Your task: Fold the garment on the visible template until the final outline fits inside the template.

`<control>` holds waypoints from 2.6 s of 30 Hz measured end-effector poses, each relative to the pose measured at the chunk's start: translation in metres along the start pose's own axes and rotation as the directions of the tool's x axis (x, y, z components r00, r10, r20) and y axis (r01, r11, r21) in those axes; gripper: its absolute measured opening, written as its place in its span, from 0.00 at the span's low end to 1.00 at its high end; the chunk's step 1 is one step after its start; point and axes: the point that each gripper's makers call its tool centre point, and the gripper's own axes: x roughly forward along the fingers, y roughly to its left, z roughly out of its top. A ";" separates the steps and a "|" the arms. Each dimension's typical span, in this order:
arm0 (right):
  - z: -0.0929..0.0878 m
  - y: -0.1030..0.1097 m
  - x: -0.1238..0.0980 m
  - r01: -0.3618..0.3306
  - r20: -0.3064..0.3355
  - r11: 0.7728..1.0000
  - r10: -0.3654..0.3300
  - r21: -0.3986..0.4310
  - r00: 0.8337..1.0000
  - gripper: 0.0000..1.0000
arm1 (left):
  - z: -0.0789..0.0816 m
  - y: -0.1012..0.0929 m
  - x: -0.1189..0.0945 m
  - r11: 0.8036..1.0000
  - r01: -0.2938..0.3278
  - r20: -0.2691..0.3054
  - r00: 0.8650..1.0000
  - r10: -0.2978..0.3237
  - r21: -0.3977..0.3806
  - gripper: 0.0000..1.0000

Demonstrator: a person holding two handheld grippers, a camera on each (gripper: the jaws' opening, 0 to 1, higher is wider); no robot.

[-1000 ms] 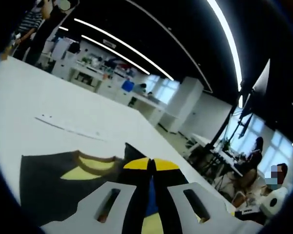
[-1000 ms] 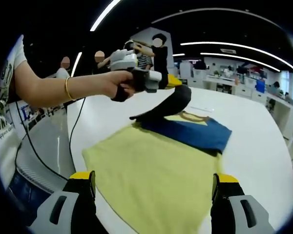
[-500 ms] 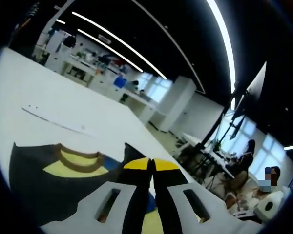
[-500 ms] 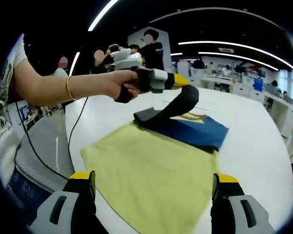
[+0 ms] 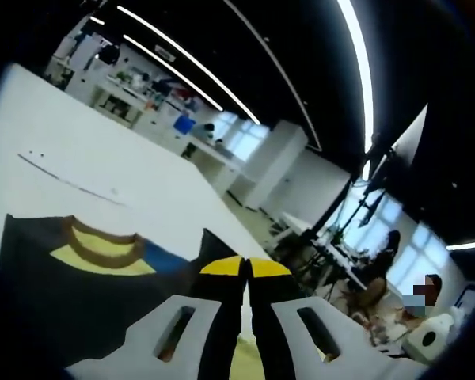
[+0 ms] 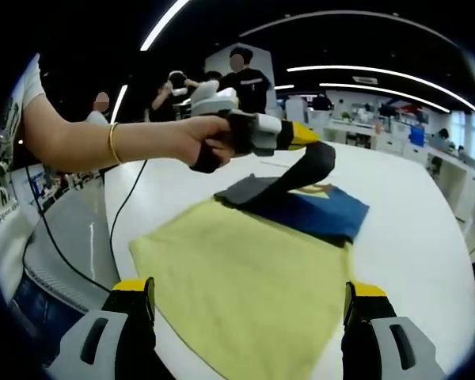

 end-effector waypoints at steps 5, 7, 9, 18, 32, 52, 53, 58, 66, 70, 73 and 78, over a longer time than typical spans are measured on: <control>-0.001 -0.002 -0.001 0.004 0.002 1.000 -0.004 0.003 1.000 0.99 | -0.006 -0.004 0.005 1.000 0.012 -0.012 1.000 -0.012 -0.006 0.00; -0.001 -0.003 -0.001 0.005 0.003 1.000 -0.005 0.007 1.000 0.99 | -0.009 -0.005 0.008 1.000 0.008 -0.019 1.000 -0.008 -0.006 0.00; -0.001 -0.003 -0.001 0.005 0.001 1.000 -0.005 0.007 1.000 0.99 | -0.011 -0.002 0.010 1.000 -0.009 -0.023 1.000 0.010 0.002 0.00; -0.003 -0.003 -0.001 0.006 -0.001 1.000 -0.006 0.010 1.000 0.99 | -0.030 0.001 0.020 1.000 -0.028 -0.065 0.997 0.029 0.011 0.00; -0.007 -0.014 -0.009 0.036 0.011 0.999 -0.036 0.033 0.999 0.99 | -0.072 -0.004 0.037 0.999 -0.015 -0.148 0.989 0.021 0.037 0.00; -0.007 -0.009 -0.005 -0.011 -0.012 1.000 0.012 0.025 1.000 0.99 | -0.060 -0.022 0.021 0.967 0.099 -0.166 0.984 -0.060 0.237 0.45; -0.006 -0.009 -0.005 -0.018 -0.016 1.000 0.019 0.020 1.000 0.99 | -0.059 -0.022 0.020 0.965 0.102 -0.165 0.984 -0.063 0.243 0.48; -0.001 -0.005 -0.006 -0.061 -0.007 0.998 0.061 0.022 0.998 0.99 | -0.053 -0.028 0.002 0.948 0.141 -0.169 0.981 -0.095 0.286 0.63; 0.000 -0.001 -0.007 -0.106 -0.042 0.994 0.105 -0.012 0.994 0.99 | -0.046 -0.026 -0.023 0.939 0.148 -0.175 0.980 -0.097 0.312 0.79; 0.002 0.000 -0.008 -0.125 -0.047 0.992 0.124 -0.020 0.991 0.99 | -0.049 -0.026 -0.037 0.927 0.163 -0.194 0.976 -0.101 0.338 0.85; 0.003 0.001 -0.009 -0.139 -0.057 0.990 0.137 -0.031 0.989 0.99 | -0.052 -0.025 -0.049 0.924 0.169 -0.205 0.973 -0.102 0.343 0.90; 0.002 0.003 -0.011 -0.163 -0.087 0.985 0.158 -0.058 0.984 0.99 | -0.057 -0.028 -0.067 0.913 0.186 -0.222 0.969 -0.109 0.364 0.95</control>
